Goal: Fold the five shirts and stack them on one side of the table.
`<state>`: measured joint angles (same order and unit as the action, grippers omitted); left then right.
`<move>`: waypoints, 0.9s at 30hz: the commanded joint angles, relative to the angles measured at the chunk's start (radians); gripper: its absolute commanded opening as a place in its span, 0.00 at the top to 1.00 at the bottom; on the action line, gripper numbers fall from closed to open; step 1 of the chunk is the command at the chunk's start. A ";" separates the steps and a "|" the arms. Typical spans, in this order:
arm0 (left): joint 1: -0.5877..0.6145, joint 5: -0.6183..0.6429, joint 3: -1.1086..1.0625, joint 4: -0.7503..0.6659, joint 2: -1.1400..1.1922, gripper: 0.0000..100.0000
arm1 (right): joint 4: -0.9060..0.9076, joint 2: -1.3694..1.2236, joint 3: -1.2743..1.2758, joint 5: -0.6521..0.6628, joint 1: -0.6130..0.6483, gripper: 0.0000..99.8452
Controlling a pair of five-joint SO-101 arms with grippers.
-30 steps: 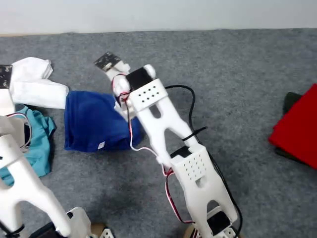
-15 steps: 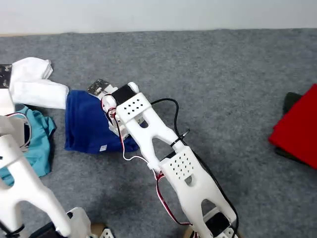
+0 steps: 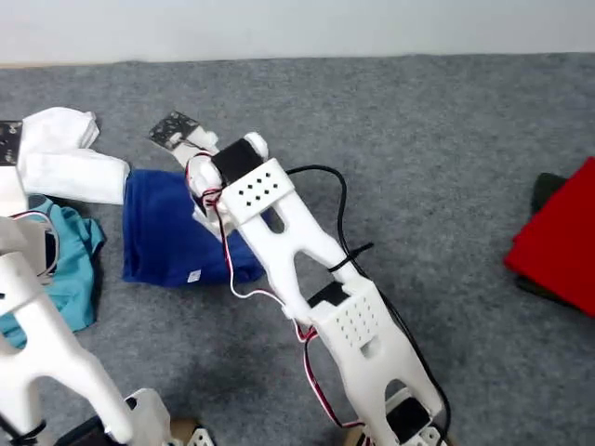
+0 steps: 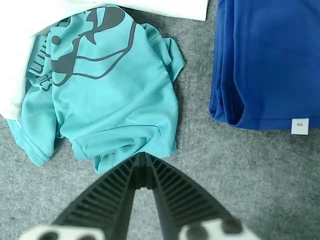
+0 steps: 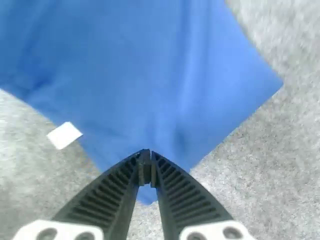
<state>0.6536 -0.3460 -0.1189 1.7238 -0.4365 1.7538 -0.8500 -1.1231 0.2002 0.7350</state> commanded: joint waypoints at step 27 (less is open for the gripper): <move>-0.003 -0.002 0.004 -0.009 -0.031 1.00 | -0.094 0.312 0.459 -0.009 0.016 0.99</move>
<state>0.6536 -0.3460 -0.1189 1.7238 -0.4365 1.7062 -0.6475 -0.6598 0.2002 0.7457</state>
